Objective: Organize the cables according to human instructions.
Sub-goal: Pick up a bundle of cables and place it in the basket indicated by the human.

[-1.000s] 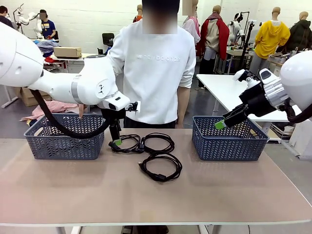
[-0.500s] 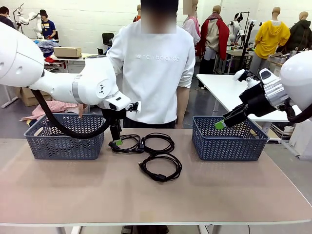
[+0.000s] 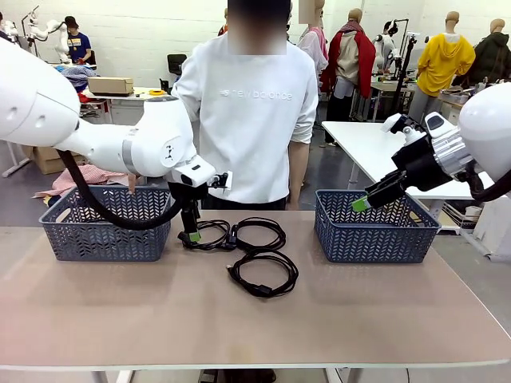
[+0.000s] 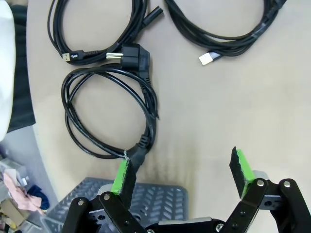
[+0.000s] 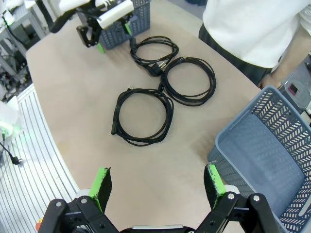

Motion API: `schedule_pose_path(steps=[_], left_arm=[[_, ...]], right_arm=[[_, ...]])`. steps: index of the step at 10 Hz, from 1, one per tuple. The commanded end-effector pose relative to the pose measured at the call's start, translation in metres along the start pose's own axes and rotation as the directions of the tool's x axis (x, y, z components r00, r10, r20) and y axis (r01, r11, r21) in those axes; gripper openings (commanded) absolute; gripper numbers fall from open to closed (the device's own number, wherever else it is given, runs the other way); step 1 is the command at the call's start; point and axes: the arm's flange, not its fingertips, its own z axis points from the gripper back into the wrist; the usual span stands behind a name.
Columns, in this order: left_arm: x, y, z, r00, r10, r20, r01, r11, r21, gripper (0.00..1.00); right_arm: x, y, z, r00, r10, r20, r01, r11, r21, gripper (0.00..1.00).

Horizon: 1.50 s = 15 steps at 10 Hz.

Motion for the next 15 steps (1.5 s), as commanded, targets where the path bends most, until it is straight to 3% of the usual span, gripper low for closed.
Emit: schedule_pose_path(steps=[1,8,15], left_arm=[[0.008,0.020,-0.017,0.999,-0.029,-0.032,0.030,0.999,0.023,1.00],[0.014,0.044,-0.073,0.991,-0.104,-0.085,0.103,0.995,-0.018,1.00],[0.016,0.050,-0.087,0.989,-0.107,-0.105,0.100,0.992,-0.072,1.00]], right_arm=[[0.000,-0.003,-0.001,1.000,0.008,0.019,-0.008,1.000,0.016,1.00],[0.000,-0.003,-0.001,1.000,0.008,0.019,-0.008,1.000,0.016,1.00],[0.000,-0.003,-0.001,1.000,0.008,0.019,-0.008,1.000,0.016,1.00]])
